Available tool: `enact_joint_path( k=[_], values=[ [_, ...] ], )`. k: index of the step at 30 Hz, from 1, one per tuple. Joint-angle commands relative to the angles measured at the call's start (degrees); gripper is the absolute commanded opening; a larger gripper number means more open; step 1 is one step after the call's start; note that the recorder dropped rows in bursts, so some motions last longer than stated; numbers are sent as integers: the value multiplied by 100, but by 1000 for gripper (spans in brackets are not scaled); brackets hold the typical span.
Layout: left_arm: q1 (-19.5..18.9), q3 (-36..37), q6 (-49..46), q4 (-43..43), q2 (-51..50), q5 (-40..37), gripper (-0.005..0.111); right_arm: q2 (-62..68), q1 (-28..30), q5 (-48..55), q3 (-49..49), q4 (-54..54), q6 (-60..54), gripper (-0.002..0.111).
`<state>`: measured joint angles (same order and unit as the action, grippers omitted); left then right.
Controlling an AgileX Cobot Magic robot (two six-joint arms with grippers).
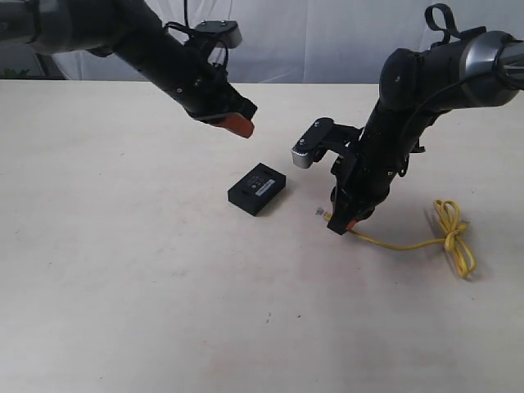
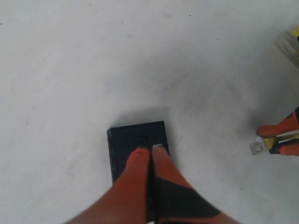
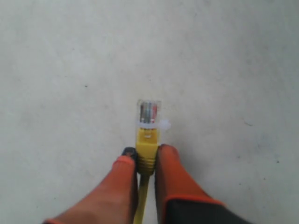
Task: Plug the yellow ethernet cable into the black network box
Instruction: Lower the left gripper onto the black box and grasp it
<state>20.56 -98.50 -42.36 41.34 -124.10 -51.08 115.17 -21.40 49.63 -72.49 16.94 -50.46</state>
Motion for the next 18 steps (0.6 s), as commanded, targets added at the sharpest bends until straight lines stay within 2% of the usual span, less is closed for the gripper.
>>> enact_joint_path(
  k=[1, 8, 18],
  values=[
    [197, -521, 6, -89, -464, -212, 0, 10, 8, -18, 37, 33, -47, -1],
    [307, -1089, 136, -122, -963, -327, 0, 10, 8, -18, 37, 33, -47, -1],
    [513, -1393, 304, -460, -1284, -297, 0, 10, 8, -31, 37, 33, -47, -1]
  ],
)
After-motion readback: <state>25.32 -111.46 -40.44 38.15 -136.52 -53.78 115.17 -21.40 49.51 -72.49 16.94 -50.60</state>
